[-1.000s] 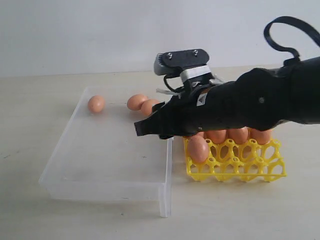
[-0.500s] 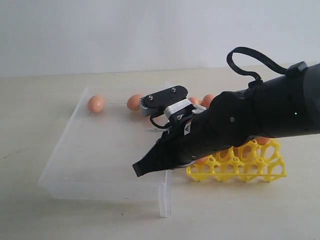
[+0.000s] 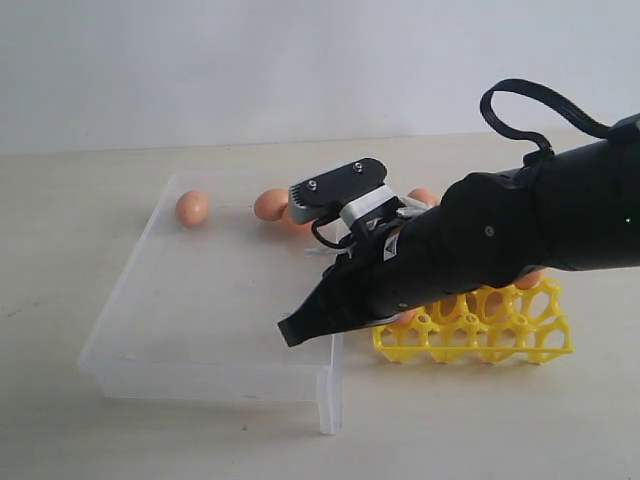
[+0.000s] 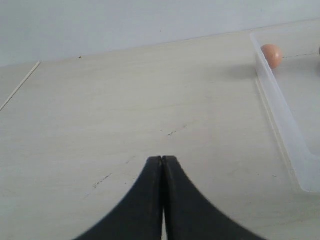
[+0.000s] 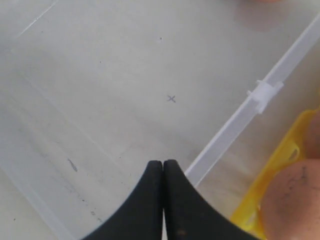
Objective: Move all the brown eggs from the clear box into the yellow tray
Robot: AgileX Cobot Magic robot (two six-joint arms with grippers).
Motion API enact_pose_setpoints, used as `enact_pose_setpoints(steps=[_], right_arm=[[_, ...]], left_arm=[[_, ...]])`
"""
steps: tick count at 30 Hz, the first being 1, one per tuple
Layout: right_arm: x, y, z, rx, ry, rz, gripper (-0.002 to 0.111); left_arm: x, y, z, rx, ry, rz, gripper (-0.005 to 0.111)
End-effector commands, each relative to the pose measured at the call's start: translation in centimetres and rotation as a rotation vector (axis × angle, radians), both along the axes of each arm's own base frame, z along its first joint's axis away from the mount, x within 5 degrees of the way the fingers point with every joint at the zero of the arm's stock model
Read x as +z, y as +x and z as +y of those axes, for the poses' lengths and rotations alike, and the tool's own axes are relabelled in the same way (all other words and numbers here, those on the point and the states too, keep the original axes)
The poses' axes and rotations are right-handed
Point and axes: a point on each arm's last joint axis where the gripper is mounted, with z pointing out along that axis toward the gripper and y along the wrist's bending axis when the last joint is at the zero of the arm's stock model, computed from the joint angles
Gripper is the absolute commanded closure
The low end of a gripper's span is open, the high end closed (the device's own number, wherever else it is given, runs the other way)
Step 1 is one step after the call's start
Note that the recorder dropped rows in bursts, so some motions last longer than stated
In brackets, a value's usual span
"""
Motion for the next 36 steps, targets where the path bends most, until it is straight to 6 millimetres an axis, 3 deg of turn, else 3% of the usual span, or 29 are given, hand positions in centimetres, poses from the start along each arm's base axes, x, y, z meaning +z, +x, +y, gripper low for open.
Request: enact_pose_setpoints(steps=[1,14,23,36], right_arm=[[0.5,0.4,-0.3,-0.006,0.016,-0.046,0.108],[3.5,0.0,3.5,0.105,0.08,-0.141,0.108],[-1.3,-0.4,4.1,0.147,-0.048,0.021,0.108],[-3.3,-1.3,2.0,0.181,-0.158,0.113,0.108]], left_arm=[[0.2,0.0,0.0,-0.006,-0.006,-0.013,0.107],[0.2,0.0,0.0,-0.006,-0.006,-0.013,0.107],[0.2,0.0,0.0,-0.006,-0.006,-0.013,0.107],[0.2,0.0,0.0,-0.006,-0.006,-0.013,0.107]])
